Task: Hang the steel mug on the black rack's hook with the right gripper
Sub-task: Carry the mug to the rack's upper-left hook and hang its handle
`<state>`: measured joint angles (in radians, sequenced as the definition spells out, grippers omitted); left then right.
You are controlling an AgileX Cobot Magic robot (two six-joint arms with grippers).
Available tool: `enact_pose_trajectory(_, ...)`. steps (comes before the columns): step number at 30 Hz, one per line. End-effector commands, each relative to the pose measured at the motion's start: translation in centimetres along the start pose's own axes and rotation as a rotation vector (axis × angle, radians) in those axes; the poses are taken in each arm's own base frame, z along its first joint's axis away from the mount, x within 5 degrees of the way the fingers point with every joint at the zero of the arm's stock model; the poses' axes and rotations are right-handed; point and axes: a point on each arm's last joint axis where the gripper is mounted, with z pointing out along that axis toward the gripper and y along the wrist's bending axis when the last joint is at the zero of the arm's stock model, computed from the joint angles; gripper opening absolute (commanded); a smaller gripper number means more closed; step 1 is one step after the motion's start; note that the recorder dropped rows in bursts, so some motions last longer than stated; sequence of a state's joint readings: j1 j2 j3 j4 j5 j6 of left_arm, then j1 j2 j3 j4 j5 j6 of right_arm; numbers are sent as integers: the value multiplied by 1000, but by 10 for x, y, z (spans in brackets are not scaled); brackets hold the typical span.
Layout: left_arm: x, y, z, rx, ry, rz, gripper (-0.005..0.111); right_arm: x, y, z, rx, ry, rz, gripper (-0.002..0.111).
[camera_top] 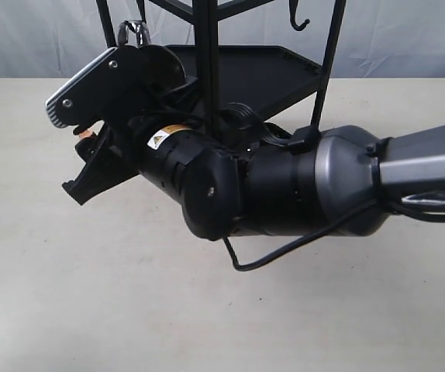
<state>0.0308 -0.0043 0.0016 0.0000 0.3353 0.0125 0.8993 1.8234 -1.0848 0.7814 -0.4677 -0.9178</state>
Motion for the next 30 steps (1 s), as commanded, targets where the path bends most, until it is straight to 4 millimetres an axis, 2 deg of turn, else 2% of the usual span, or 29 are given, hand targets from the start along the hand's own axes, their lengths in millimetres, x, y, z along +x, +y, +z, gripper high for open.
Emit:
enact_pose_trajectory(1, -1, 0, 0, 5, -5, -4, 0, -12, -7, -10, 7, -16, 52, 59)
enact_pose_trajectory(8, -1, 0, 0, 5, -5, -4, 0, -23, -12, -21, 2, -8, 117, 59)
enact_pose_trajectory(17, -1, 0, 0, 5, -5, -4, 0, -24, -20, -30, 42, 68, 135, 57)
enact_pose_trajectory(26, -1, 0, 0, 5, -5, -4, 0, -35, -32, -56, 47, 170, 166, 57)
enact_pose_trajectory(30, -1, 0, 0, 5, -5, -4, 0, -43, -33, -74, 42, 145, 94, 57)
